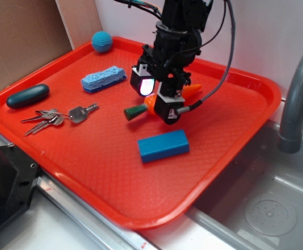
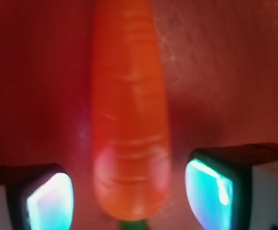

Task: Grab the carrot.

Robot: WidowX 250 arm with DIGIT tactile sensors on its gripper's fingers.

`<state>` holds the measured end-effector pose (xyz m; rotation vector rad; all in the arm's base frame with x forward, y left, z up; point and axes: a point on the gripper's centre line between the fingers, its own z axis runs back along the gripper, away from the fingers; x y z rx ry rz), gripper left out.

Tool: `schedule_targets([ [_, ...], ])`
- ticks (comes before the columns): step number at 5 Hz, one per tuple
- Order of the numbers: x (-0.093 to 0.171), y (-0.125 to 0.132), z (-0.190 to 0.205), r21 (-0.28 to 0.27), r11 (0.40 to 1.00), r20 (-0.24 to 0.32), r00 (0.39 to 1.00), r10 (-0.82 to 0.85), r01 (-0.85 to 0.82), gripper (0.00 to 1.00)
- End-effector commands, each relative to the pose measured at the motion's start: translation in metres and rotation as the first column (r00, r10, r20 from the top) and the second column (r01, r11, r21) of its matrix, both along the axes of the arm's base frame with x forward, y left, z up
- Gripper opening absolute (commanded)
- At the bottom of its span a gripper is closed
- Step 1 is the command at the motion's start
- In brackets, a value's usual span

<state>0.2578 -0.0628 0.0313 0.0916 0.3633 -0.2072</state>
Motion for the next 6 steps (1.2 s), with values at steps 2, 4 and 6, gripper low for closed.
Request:
schedule_targets([
  [2, 0.002, -0.002, 0.02, 0.006, 0.999, 0.059, 0.998, 0.032, -0.033, 0.0],
  [4, 0.001, -0.004, 0.026, 0.044, 0.999, 0.067, 0.997, 0.024, -0.027, 0.0],
  [6, -0.017, -0.037, 0.127, -0.068, 0.95, 0.325, 0.893, 0.31, -0.305, 0.0],
])
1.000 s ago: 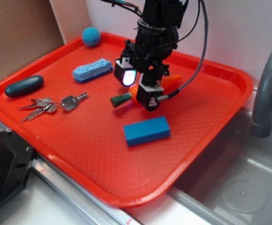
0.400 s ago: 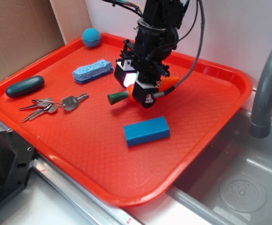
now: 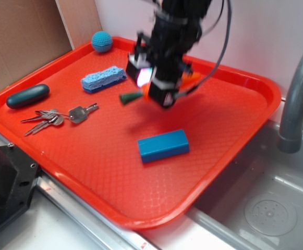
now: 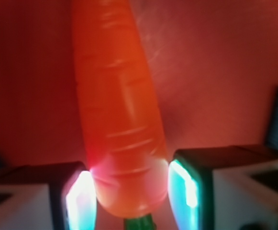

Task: Grab the carrot.

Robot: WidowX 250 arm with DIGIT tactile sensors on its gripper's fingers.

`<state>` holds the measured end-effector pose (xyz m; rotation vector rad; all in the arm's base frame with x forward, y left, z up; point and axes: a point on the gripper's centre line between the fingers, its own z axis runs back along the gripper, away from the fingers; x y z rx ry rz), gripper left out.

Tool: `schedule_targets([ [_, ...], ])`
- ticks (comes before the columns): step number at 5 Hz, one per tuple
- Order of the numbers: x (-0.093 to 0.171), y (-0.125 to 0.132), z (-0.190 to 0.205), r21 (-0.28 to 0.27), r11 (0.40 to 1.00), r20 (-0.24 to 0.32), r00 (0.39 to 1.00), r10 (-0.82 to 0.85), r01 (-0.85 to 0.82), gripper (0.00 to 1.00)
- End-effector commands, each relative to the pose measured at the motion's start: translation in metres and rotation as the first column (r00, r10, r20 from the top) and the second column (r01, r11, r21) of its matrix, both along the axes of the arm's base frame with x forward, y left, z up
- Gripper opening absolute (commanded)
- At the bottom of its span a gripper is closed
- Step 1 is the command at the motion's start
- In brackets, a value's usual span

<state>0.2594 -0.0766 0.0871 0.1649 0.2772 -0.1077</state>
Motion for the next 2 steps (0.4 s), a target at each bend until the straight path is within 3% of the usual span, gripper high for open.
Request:
schedule_targets([
  [1, -0.047, -0.025, 0.12, -0.165, 0.939, 0.323, 0.883, 0.341, -0.302, 0.0],
  [2, -0.052, -0.025, 0.168, -0.123, 0.966, 0.372, 0.891, 0.259, -0.229, 0.0],
])
